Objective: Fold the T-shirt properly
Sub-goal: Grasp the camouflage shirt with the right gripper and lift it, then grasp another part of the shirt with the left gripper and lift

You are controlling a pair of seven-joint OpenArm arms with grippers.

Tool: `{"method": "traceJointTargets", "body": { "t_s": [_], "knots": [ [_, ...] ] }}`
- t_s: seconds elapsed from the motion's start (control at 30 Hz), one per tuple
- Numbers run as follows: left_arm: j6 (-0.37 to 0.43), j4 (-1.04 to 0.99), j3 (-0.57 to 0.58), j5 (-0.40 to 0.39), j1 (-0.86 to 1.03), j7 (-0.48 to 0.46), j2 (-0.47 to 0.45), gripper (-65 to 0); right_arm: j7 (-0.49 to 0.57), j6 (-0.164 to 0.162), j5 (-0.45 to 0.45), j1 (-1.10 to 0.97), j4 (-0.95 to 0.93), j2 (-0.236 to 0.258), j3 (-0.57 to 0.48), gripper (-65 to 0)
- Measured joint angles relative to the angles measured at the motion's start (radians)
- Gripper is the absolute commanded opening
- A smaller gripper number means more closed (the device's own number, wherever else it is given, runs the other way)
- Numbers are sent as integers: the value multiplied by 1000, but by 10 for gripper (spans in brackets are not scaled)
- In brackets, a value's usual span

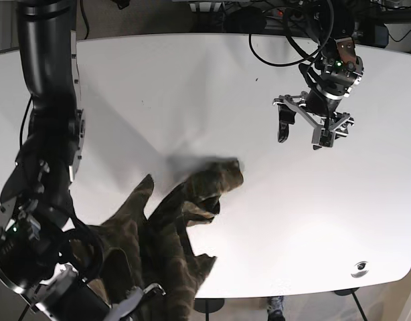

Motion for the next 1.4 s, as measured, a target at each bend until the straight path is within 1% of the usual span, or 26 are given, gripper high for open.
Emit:
{"method": "traceJointTargets", "body": {
  "t_s": [0.03,0.13,0.17,0.23,0.27,0.3,0.37,0.4,0.47,0.5,0.57,0.6,0.67,0.7,0.73,0.77,0.8,0.87,0.9,0.93,1.0,1.1,1.17,1.27,1.33,1.4],
  "knots": [
    [0,0,11,0,0,0,0,-171,-3,4,-1,31,-34,-14,0,-633],
    [-3,0,32,0,0,0,3,-171,-21,-5,-29,133,-151,-53,13,-633],
    [-3,0,42,1,0,0,3,-171,-21,-14,-35,166,-178,-69,14,-633],
    [-2,0,75,55,0,0,0,-171,-19,-12,-21,227,-211,-106,7,-633],
    [0,0,93,93,0,0,0,-172,-13,-3,0,254,-229,-119,4,-633],
    [0,0,110,126,0,-1,3,-172,7,-4,0,269,-247,-127,4,-633],
    [-2,-9,133,187,-2,-6,9,-172,12,-7,-5,268,-294,-123,9,-633],
    [0,-12,133,201,-1,-29,14,-172,-6,-13,-24,257,-312,-119,9,-633],
    [0,-14,130,203,-1,-117,27,-168,-31,-18,-32,241,-331,-113,9,-633],
    [5,-20,128,203,-3,-168,44,-168,-31,-15,-29,241,-331,-119,8,-633],
    [3,-59,132,203,-6,-208,53,-171,-8,-10,-15,253,-328,-124,5,-631],
    [7,-100,133,204,-6,-244,53,-168,-1,-12,-16,258,-328,-123,6,-631],
    [43,-142,140,207,-3,-304,50,-167,-3,-12,-19,255,-328,-119,7,-631],
    [52,-159,167,211,-2,-325,35,-169,-9,-12,-20,252,-328,-117,7,-631],
    [43,-182,224,211,0,-365,0,-171,-10,-12,-20,251,-328,-114,6,-631],
    [42,-203,253,210,0,-401,-14,-172,-10,-12,-20,252,-328,-114,6,-631],
    [68,-225,272,210,0,-438,-18,-172,-8,-12,-20,253,-328,-114,6,-631],
    [163,-281,290,209,0,-524,-19,-167,-8,-12,-19,254,-328,-115,6,-631],
    [215,-325,306,209,-4,-584,-24,-165,-9,-12,-20,252,-328,-114,6,-631],
    [225,-349,326,209,-15,-600,-32,-165,-9,-12,-20,252,-328,-113,6,-631],
    [225,-386,364,210,-54,-601,-32,-165,-9,-12,-19,253,-328,-113,6,-631],
    [221,-431,372,202,-117,-611,-16,-165,-9,-12,-20,252,-328,-113,6,-631],
    [232,-464,397,202,-140,-605,-5,-165,-9,-12,-20,253,-328,-112,6,-631],
    [222,-498,428,200,-165,-604,17,-165,-10,-12,-19,252,-328,-114,2,-631],
    [219,-527,428,199,-202,-604,35,-165,-9,-12,-20,253,-328,-111,2,-631],
    [232,-549,422,199,-234,-607,48,-165,-9,-12,-20,252,-328,-109,3,-631]
  ]
}}
